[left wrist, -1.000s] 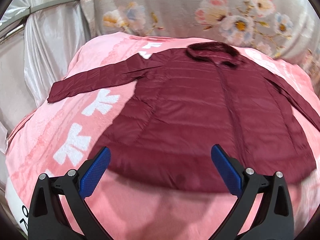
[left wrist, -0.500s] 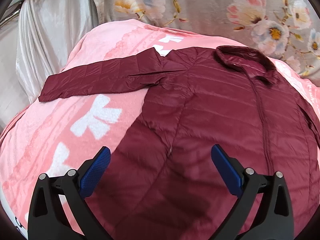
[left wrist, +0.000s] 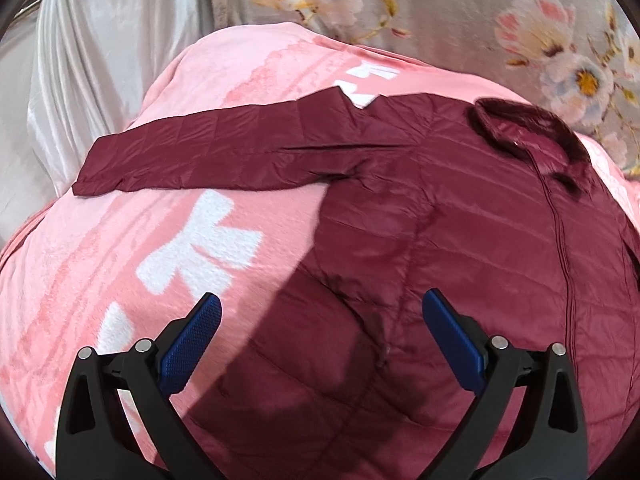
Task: Fold large clothes
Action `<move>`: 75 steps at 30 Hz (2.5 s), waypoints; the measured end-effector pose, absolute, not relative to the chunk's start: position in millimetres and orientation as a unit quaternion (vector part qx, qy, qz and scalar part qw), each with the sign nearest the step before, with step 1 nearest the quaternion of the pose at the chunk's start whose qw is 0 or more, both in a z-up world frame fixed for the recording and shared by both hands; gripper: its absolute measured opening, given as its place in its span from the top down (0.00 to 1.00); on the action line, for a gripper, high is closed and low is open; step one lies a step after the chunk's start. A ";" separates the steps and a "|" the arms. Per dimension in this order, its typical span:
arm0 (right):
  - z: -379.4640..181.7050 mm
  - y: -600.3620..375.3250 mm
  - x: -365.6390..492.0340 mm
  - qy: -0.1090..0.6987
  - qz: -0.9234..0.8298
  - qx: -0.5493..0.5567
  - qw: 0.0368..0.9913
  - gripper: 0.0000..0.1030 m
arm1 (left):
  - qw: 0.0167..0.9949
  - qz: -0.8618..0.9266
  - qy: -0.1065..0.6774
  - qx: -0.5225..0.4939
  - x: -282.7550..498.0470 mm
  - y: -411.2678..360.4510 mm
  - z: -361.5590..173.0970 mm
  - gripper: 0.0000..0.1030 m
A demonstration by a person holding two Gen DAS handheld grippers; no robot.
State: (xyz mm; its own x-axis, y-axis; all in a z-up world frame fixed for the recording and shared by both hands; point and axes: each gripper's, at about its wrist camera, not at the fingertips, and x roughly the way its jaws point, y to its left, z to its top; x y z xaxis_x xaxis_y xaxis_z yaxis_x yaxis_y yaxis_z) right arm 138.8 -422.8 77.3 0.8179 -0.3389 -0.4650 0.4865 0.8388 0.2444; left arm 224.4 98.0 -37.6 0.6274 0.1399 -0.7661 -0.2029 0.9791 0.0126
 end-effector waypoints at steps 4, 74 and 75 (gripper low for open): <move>90.4 -286.3 209.9 0.244 -0.054 0.104 0.963 0.97 | 0.902 0.097 0.417 -0.044 227.6 112.3 -32.8 0.05; 9.6 -213.6 218.6 0.381 -0.061 0.085 0.919 0.86 | 0.907 -0.061 0.414 -0.046 320.5 18.3 -76.9 0.54; 4.9 -202.8 223.2 0.387 -0.053 0.076 0.917 0.86 | 0.907 -0.061 0.414 -0.047 319.9 18.5 -77.2 0.53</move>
